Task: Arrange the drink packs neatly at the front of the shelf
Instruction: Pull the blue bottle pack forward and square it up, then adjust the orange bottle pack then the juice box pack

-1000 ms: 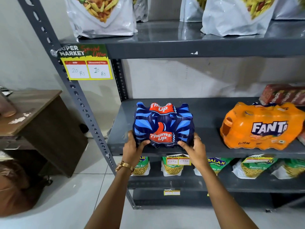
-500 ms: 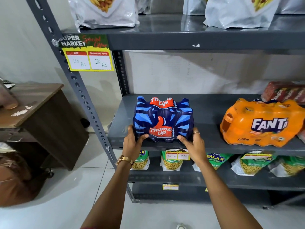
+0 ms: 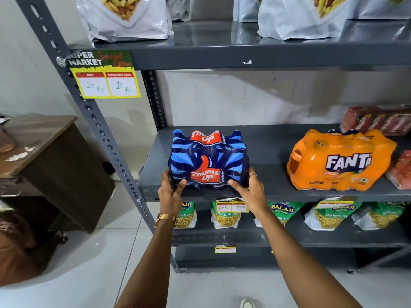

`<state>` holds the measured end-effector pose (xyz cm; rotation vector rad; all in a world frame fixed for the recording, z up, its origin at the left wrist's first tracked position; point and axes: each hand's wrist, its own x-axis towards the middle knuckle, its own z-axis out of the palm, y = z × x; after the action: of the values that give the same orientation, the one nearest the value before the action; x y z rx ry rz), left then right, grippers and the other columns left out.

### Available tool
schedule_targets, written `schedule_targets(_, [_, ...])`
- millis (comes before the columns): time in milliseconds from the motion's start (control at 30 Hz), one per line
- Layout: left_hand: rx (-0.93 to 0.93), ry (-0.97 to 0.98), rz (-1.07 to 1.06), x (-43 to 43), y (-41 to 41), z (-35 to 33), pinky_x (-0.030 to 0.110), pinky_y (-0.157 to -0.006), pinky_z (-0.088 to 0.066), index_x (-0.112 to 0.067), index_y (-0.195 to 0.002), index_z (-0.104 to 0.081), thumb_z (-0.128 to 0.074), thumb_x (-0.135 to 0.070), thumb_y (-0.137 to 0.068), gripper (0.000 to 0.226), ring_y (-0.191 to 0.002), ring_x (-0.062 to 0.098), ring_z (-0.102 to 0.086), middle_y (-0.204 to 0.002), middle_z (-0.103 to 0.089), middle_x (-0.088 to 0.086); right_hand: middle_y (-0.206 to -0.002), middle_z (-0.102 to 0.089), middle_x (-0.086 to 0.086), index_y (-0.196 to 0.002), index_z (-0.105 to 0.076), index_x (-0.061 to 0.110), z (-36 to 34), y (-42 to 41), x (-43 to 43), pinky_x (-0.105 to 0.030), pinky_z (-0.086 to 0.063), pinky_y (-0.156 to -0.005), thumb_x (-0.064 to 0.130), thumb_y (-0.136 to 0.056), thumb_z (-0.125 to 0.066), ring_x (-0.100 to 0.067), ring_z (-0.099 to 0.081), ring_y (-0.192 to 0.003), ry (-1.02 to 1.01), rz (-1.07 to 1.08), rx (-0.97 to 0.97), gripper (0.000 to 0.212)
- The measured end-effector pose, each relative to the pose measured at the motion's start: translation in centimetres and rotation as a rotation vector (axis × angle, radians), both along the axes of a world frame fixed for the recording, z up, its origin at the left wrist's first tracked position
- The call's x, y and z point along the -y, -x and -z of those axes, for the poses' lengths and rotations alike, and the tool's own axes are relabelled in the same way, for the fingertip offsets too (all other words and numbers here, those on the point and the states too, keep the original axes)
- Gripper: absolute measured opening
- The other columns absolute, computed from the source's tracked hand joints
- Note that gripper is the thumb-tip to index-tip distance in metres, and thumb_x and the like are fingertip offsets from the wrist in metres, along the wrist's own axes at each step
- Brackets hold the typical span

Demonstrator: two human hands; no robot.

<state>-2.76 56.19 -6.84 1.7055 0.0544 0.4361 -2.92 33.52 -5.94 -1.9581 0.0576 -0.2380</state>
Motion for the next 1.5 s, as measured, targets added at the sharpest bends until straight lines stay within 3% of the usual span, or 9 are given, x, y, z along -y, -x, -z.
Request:
schedule_targets(133, [-0.008,0.095,-0.041,0.5,0.5,-0.1,0.026,-0.087,-0.050,-0.020,-0.127,-0.043,-0.055,-0.014,-0.092,0.037,-0.107,0.010,-0.058,-0.119,-0.058,-0.005,-0.130,-0.059,-0.013,-0.130,-0.041,0.011,-0.6,0.0,-0.2,-0.034,-0.052,-0.087,0.038,-0.081,-0.070,-0.029,-0.059,-0.116,0.025,-0.022,-0.019,0.063])
schedule_targets(533, [-0.040,0.029,-0.017,0.2,0.6,-0.3,0.036,-0.097,-0.050,-0.018,-0.134,-0.037,-0.054,-0.019,-0.093,0.045,-0.113,0.014,-0.056,-0.125,-0.054,-0.002,-0.134,-0.056,-0.011,-0.133,-0.038,0.014,-0.9,0.1,-0.2,-0.037,-0.051,-0.091,0.037,-0.083,-0.069,-0.029,-0.057,-0.121,0.022,-0.062,-0.066,0.063])
schedule_targets(667, [-0.030,0.070,-0.067,1.3,1.7,-0.7,0.048,-0.106,-0.044,-0.018,-0.143,-0.026,-0.057,-0.023,-0.092,0.060,-0.127,0.017,-0.046,-0.142,-0.045,0.006,-0.143,-0.049,-0.008,-0.139,-0.033,0.016,-1.2,1.1,0.7,-0.017,-0.048,-0.088,0.028,-0.082,-0.071,-0.024,-0.051,-0.129,-0.089,-0.108,-0.075,0.069])
schedule_targets(800, [0.129,-0.276,-0.239,5.4,5.3,-0.5,0.051,-0.116,-0.021,-0.022,-0.148,-0.015,-0.058,-0.044,-0.082,0.081,-0.147,0.023,-0.016,-0.158,-0.017,0.010,-0.139,-0.053,-0.004,-0.136,-0.042,0.022,-1.7,4.5,3.7,-0.024,-0.048,-0.098,0.027,-0.086,-0.066,-0.013,-0.053,-0.125,-0.276,0.067,0.084,0.056])
schedule_targets(933, [0.415,-0.489,0.109,13.5,7.4,-0.7,0.036,-0.120,-0.019,-0.019,-0.147,-0.023,-0.057,-0.033,-0.088,0.070,-0.147,0.027,-0.018,-0.156,-0.022,0.014,-0.112,-0.064,0.010,-0.117,-0.057,0.027,-3.3,6.6,10.7,-0.022,-0.053,-0.089,0.034,-0.086,-0.066,-0.001,-0.061,-0.106,-0.283,0.413,0.418,0.032])
schedule_targets(1133, [0.003,-0.347,0.438,26.4,3.7,-2.6,0.038,-0.118,-0.023,-0.012,-0.148,-0.017,-0.062,-0.038,-0.087,0.079,-0.144,0.022,-0.024,-0.155,-0.027,0.010,-0.152,-0.020,-0.014,-0.147,-0.019,0.017,-3.0,4.9,23.9,-0.052,-0.029,-0.113,0.050,-0.068,-0.077,-0.032,-0.024,-0.141,0.000,0.537,0.228,0.103])
schedule_targets(1233, [-0.179,-0.187,0.409,30.5,1.5,-2.8,0.044,-0.109,-0.039,-0.012,-0.145,-0.023,-0.074,-0.033,-0.078,0.086,-0.132,0.025,-0.043,-0.145,-0.042,0.011,-0.158,-0.016,-0.011,-0.151,-0.007,0.021,-2.4,3.5,28.5,-0.051,-0.028,-0.115,0.038,-0.060,-0.087,-0.028,-0.024,-0.144,-0.062,0.369,0.082,0.123])
schedule_targets(1333, [-0.186,-0.215,0.324,32.4,0.6,-1.5,0.046,-0.087,-0.053,-0.017,-0.128,-0.039,-0.076,-0.036,-0.075,0.067,-0.110,0.031,-0.060,-0.124,-0.059,0.011,-0.138,-0.053,-0.010,-0.142,-0.032,0.019,-1.6,1.9,32.7,-0.054,-0.043,-0.104,0.025,-0.054,-0.088,-0.025,-0.054,-0.124,-0.211,0.144,0.016,0.105])
schedule_targets(1500, [-0.163,-0.276,0.242,32.7,0.3,-0.5,0.008,-0.053,-0.043,-0.027,-0.105,-0.041,-0.075,-0.046,-0.071,0.052,-0.074,0.008,-0.061,-0.095,-0.063,-0.004,-0.115,-0.067,-0.003,-0.130,-0.049,0.016,0.6,1.6,35.9,-0.036,-0.052,-0.089,0.042,-0.055,-0.082,-0.023,-0.065,-0.108,-0.085,0.065,-0.085,0.086])
